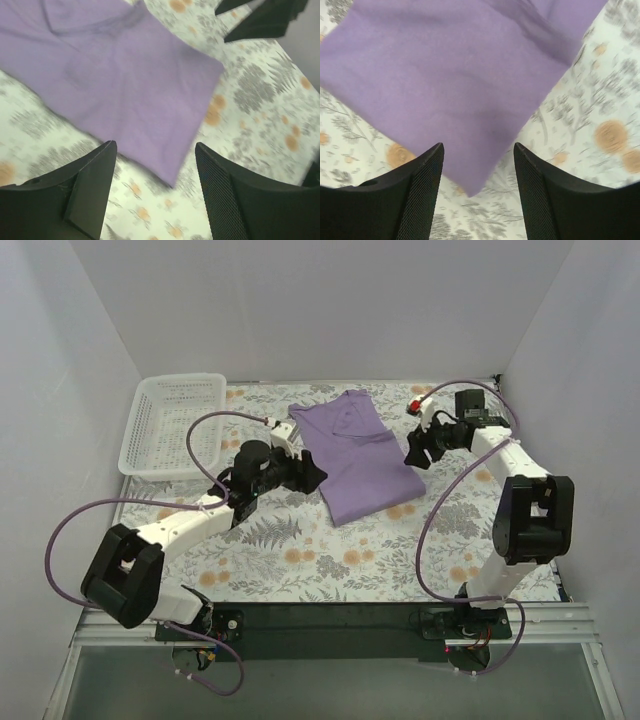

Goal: Fold and stack the t-shirts

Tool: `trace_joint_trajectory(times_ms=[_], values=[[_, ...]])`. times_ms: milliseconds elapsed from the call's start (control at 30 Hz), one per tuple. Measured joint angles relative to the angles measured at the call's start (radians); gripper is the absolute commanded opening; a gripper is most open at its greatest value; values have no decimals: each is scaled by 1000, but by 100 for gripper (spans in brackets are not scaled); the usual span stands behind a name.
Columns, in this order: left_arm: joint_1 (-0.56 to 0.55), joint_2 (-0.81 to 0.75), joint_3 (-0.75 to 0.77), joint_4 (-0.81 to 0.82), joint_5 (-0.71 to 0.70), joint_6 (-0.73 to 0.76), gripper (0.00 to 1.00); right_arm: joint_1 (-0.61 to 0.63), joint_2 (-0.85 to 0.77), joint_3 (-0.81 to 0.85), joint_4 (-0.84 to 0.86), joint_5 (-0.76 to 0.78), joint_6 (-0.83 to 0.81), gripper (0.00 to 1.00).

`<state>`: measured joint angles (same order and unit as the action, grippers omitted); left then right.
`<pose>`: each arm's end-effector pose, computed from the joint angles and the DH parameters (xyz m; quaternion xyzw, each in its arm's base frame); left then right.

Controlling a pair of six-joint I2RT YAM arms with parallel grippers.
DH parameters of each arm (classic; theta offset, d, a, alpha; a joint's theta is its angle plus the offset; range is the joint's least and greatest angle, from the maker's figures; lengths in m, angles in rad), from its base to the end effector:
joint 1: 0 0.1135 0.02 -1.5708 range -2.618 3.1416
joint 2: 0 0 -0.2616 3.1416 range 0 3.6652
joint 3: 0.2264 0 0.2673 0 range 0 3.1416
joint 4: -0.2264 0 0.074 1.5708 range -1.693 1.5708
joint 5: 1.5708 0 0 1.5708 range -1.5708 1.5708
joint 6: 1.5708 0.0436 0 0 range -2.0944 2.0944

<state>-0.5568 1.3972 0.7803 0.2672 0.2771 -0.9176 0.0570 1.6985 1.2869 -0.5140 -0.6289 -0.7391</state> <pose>0.2746 -0.1850 0.2297 -0.0677 0.8125 -0.4655 0.3443 0.3797 0.0474 0.2365 -0.4400 0.7934 0.1756 0.3822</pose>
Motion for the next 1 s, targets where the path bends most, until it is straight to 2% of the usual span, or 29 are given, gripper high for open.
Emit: trace_joint_trajectory(times_ms=[100, 267, 433, 600, 1000], values=[[-47, -42, -84, -8, 14, -129, 60, -87, 14, -65, 1, -72, 91, 61], [-96, -8, -192, 11, 18, -372, 54, -239, 75, -133, -3, -119, 212, 59], [-105, 88, -216, 69, -8, -523, 53, -248, 130, -143, -6, -162, 270, 59], [-105, 210, -183, 110, -16, -595, 52, -238, 185, -143, -6, -192, 297, 57], [-105, 339, -89, 161, -8, -652, 35, -238, 238, -129, -7, -244, 316, 40]])
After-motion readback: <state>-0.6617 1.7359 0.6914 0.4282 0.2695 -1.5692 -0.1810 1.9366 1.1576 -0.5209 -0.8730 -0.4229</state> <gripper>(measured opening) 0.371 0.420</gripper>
